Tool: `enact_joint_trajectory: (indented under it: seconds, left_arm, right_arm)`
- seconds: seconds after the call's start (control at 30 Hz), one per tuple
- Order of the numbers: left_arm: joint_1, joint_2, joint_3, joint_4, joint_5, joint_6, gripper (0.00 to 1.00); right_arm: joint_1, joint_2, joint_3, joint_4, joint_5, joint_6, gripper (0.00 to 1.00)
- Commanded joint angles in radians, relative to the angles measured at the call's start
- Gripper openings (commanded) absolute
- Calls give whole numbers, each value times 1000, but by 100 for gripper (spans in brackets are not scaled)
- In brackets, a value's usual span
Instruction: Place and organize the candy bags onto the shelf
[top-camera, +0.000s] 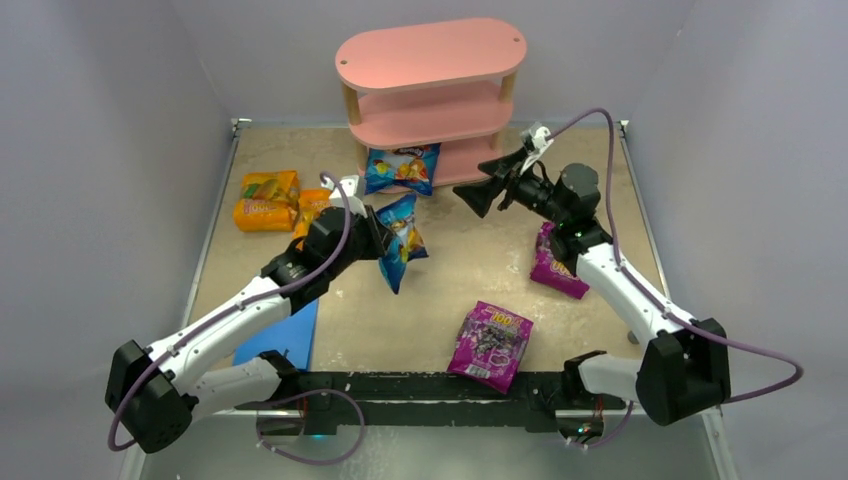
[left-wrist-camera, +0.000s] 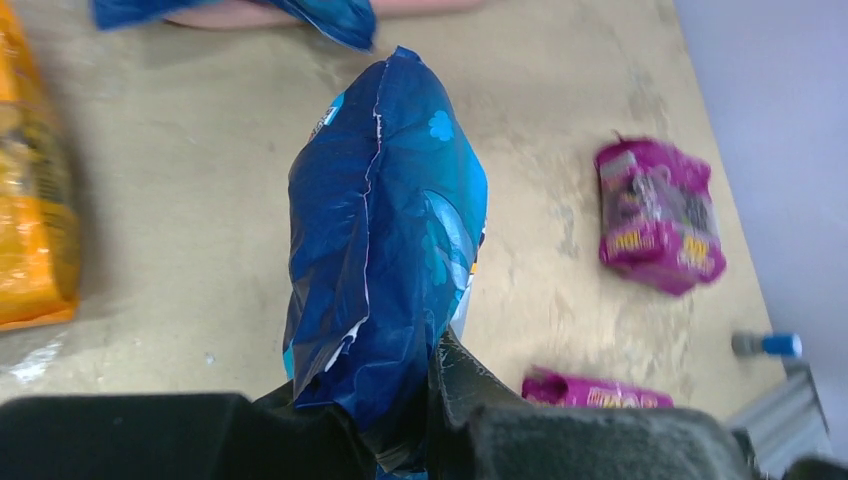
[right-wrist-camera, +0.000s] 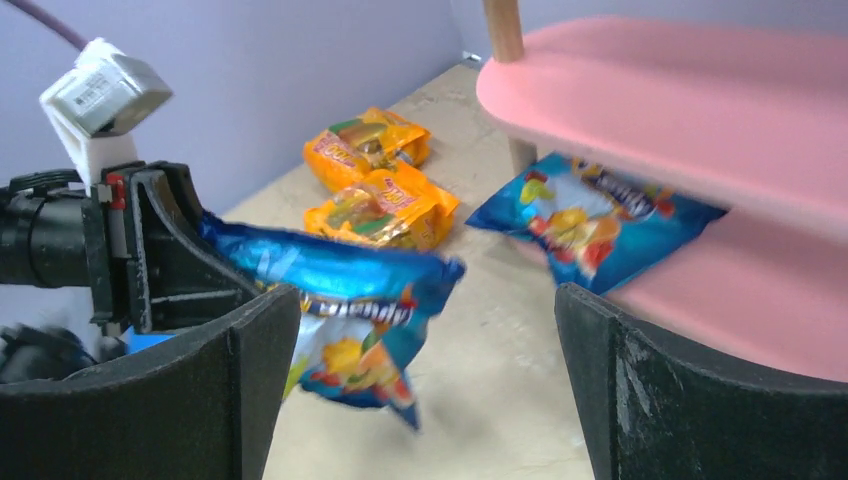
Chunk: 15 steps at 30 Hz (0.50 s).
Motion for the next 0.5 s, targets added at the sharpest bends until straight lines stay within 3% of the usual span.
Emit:
enact_joint_trajectory:
  seconds: [0.0,0.1,0.23,0.47]
  left_arm:
    - [1,-46,164,89,-284,-141,0]
    - [1,-34,192,108,-366,-189,0]
    - [0,-17,193,280,-346,-214,0]
    - [1,-6,179,542,-223,-255,0]
  right_arm:
    - [-1,6,-130,252,134,432,99]
    - [2,-12,-184,219,221,494,99]
    - [25,3,-253,290,213,711,99]
    - [215,63,-345,672,303,943,99]
